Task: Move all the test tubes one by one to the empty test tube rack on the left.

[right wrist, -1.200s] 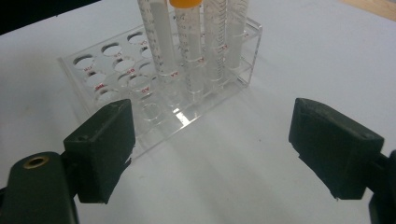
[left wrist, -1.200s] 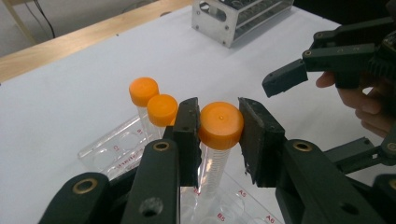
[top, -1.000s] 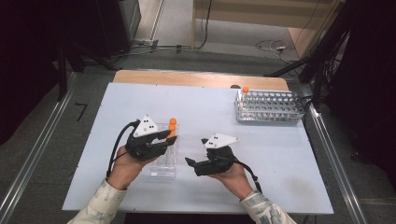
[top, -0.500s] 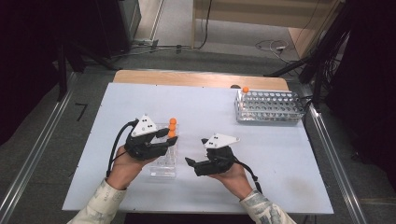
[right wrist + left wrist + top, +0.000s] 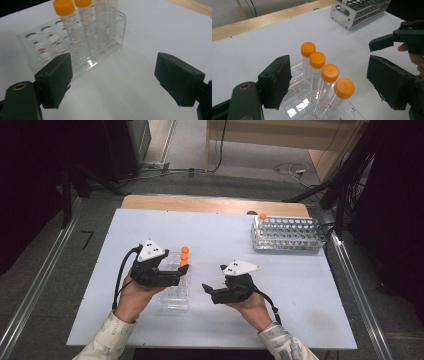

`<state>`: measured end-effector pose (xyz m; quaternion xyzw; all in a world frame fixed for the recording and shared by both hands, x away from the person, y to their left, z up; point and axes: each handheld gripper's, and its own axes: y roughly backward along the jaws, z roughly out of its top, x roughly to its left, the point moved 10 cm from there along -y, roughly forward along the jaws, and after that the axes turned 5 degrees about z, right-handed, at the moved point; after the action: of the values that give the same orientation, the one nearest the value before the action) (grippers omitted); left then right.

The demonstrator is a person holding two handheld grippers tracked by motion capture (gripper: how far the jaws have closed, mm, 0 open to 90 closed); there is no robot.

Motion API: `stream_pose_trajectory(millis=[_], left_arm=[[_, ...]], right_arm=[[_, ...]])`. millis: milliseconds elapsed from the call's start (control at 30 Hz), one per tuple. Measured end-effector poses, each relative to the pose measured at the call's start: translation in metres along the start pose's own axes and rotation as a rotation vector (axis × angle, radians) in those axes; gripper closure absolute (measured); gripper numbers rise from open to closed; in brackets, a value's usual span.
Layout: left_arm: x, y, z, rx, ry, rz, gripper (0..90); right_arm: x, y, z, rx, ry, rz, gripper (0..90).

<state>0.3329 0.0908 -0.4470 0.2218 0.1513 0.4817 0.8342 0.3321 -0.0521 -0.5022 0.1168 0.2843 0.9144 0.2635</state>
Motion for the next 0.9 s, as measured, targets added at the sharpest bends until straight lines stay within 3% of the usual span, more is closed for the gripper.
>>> stream_pose_trajectory(millis=[167,300,433,700,900], left_arm=[[0.003,-0.001,0.0,-0.004,0.02,0.004,18.6],[0.004,-0.001,0.0,-0.01,0.027,0.009,18.7],[0.006,0.0,0.0,-0.012,0.027,0.011,19.3],[0.006,-0.001,0.001,-0.013,0.028,0.012,19.6],[0.003,-0.001,0.001,-0.014,0.025,0.005,20.6]], right_arm=[[-0.016,0.005,0.002,-0.013,-0.04,-0.054,13.5],[-0.035,0.014,0.007,-0.041,-0.061,-0.124,13.5],[-0.066,0.028,0.012,-0.059,-0.102,-0.196,14.2],[-0.119,0.06,0.026,-0.05,-0.129,-0.302,15.3],[-0.15,0.067,0.031,-0.078,-0.189,-0.354,16.8]])
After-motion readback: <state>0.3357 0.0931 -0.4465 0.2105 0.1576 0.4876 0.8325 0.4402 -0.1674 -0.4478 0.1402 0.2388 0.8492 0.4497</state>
